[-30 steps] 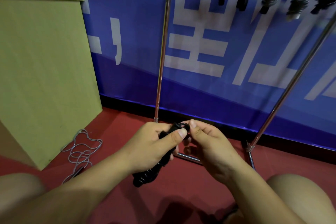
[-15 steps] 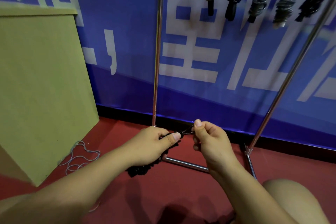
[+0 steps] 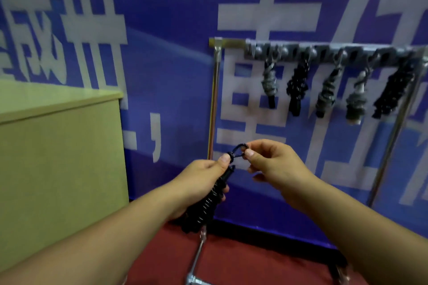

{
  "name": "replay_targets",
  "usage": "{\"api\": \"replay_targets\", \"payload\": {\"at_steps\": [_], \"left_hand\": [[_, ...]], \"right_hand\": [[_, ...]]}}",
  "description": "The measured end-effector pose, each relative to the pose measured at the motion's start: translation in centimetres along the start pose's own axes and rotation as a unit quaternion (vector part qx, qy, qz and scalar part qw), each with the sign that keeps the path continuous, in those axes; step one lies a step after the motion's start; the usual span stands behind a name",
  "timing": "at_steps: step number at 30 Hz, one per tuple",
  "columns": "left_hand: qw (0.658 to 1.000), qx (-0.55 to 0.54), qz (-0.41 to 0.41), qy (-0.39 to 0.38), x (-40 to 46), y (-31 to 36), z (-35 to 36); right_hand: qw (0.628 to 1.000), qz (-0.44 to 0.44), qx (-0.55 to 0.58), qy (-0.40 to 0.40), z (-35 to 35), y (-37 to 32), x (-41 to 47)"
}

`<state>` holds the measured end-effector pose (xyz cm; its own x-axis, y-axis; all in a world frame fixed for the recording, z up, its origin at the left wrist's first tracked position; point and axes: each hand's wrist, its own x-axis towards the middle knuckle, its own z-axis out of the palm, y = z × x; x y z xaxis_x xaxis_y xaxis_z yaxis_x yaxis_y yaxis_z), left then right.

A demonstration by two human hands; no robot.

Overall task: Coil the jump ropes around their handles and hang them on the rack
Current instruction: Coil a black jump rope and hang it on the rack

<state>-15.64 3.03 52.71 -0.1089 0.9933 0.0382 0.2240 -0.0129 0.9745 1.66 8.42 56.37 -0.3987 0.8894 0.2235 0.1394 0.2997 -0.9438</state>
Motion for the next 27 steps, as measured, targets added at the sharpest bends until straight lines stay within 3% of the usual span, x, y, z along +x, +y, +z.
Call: {"api": "replay_targets", "payload": {"at_steps": [10, 17, 27], "left_hand": [[0.991, 0.060, 0.072, 0.096, 9.7, 10.9, -2.5], [0.986, 0.023, 0.075, 0.147, 14.5, 11.9, -1.6], [0.977, 0.039, 0.112, 0.177, 20.1, 16.0, -1.5]], "right_hand": [[0.994, -0.024, 0.092, 0.046, -3.2, -8.1, 10.1], [0.994, -0.031, 0.104, 0.017, -4.3, -9.4, 13.8], [0.995, -0.067, 0.065, 0.038, -6.5, -11.5, 19.1]]}}
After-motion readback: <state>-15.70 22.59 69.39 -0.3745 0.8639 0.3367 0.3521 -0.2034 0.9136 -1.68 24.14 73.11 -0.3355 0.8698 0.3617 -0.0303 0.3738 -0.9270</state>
